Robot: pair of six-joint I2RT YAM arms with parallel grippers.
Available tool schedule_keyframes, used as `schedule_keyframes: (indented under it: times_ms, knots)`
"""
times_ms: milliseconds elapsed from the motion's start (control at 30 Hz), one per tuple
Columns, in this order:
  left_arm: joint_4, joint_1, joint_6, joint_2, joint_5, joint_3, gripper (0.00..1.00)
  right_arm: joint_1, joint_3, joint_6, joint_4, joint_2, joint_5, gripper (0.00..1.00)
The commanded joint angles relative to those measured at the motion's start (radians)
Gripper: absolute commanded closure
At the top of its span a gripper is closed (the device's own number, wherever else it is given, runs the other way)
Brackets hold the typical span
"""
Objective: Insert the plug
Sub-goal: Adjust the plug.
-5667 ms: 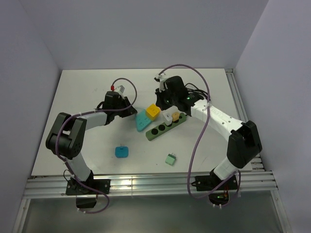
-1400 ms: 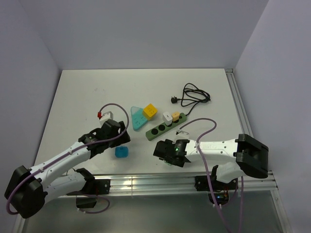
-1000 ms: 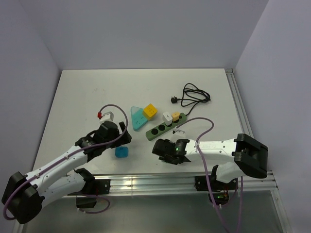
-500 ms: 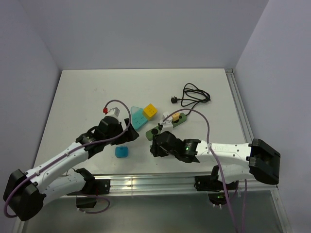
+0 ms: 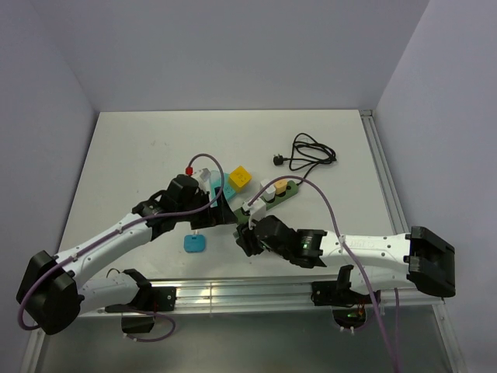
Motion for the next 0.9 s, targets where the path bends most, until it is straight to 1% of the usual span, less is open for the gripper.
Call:
schedule_keyframes:
  times_ms: [0, 233, 300, 433, 467, 533, 567, 633, 767, 867]
  knots:
    - [0.048, -0.004, 0.025, 0.004, 0.106, 0.026, 0.01, 0.010, -0.003, -0.078, 0.084, -0.047, 0.025, 0.89]
    - [0.139, -0.002, 0.000, 0.036, 0.215, -0.020, 0.01, 0.013, 0.011, -0.096, 0.101, -0.033, -0.001, 0.90]
    - [0.176, -0.002, -0.010, 0.039, 0.254, -0.033, 0.04, 0.014, 0.016, -0.098, 0.103, -0.030, 0.002, 0.90]
    - [0.188, -0.004, -0.012, 0.057, 0.287, -0.040, 0.09, 0.014, 0.019, -0.095, 0.112, -0.029, 0.001, 0.91]
    - [0.191, -0.004, -0.009, 0.061, 0.293, -0.040, 0.13, 0.016, 0.019, -0.096, 0.116, -0.030, 0.001, 0.91]
    - [0.207, -0.004, -0.010, 0.065, 0.304, -0.050, 0.19, 0.014, 0.020, -0.098, 0.121, -0.027, -0.005, 0.91]
    - [0.213, -0.004, -0.013, 0.065, 0.307, -0.053, 0.26, 0.016, 0.023, -0.098, 0.124, -0.029, -0.010, 0.91]
    - [0.237, -0.004, -0.018, 0.070, 0.323, -0.066, 0.32, 0.014, 0.025, -0.101, 0.132, -0.029, -0.027, 0.92]
    - [0.296, -0.005, -0.036, 0.085, 0.374, -0.089, 0.49, 0.016, 0.022, -0.112, 0.153, -0.035, -0.059, 0.92]
    - [0.305, -0.005, -0.035, 0.088, 0.380, -0.098, 0.53, 0.016, 0.025, -0.115, 0.153, -0.033, -0.071, 0.93]
